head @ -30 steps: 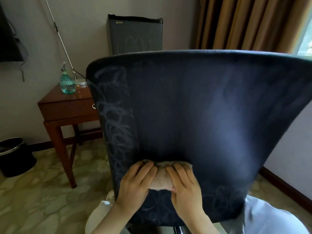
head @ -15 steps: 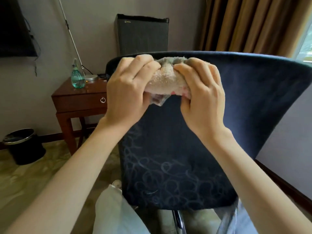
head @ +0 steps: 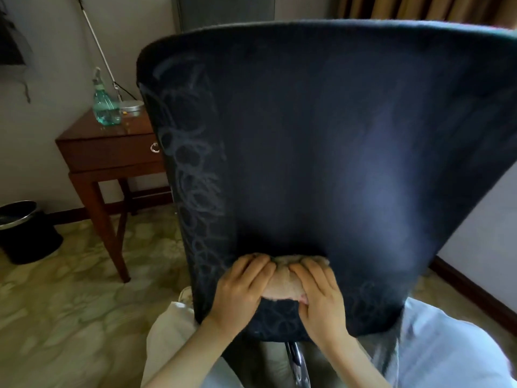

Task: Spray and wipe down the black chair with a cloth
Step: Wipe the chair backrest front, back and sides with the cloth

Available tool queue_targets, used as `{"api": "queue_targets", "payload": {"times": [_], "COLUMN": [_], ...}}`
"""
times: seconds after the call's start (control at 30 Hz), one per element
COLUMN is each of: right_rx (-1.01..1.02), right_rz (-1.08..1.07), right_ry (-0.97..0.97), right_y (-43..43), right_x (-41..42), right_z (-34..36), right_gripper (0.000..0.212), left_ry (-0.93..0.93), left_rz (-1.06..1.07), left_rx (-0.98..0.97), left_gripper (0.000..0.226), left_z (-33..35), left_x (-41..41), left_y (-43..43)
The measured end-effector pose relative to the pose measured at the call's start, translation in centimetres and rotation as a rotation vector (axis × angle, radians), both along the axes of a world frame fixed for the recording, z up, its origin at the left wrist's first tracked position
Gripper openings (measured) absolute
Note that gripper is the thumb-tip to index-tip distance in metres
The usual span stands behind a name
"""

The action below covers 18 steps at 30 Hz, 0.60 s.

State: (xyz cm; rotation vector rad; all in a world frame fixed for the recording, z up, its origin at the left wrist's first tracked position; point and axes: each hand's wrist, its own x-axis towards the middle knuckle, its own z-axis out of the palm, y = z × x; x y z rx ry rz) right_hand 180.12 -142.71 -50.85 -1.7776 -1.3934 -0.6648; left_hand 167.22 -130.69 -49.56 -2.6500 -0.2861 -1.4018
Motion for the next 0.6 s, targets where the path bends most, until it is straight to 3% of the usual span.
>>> {"api": "queue_targets", "payload": {"times": [0.13, 0.27, 0.4, 0.6], "right_rx": [-0.141, -0.165, 0.096, 0.31], "right_rz": [-0.002, 0.003, 0.025, -0.017], "right_ry": [0.047, 0.075, -0.01, -0.21], "right_y": [-0.8, -1.9, -3.1, -3.9], "right_x": [0.3, -0.3, -1.0, -0.5], "right_z": [-3.4, -2.3, 5.8, 22.4], "right_gripper": [0.065, 0.067, 0.04, 0.049], "left_ry": [0.114, 0.157, -0.029, -0.277], "left_rz": [0.006, -0.017, -0.047, 0.052], "left_rx": [-0.037, -0.062, 0.019, 0.193], "left_gripper": [0.025, 0.028, 0.031, 0.03], "left_z": [-2.8, -1.4, 6.3, 21.7], "left_x": [0.1, -0.5, -1.1, -0.8], "left_y": [-0.6, -1.6, -3.0, -4.2]}}
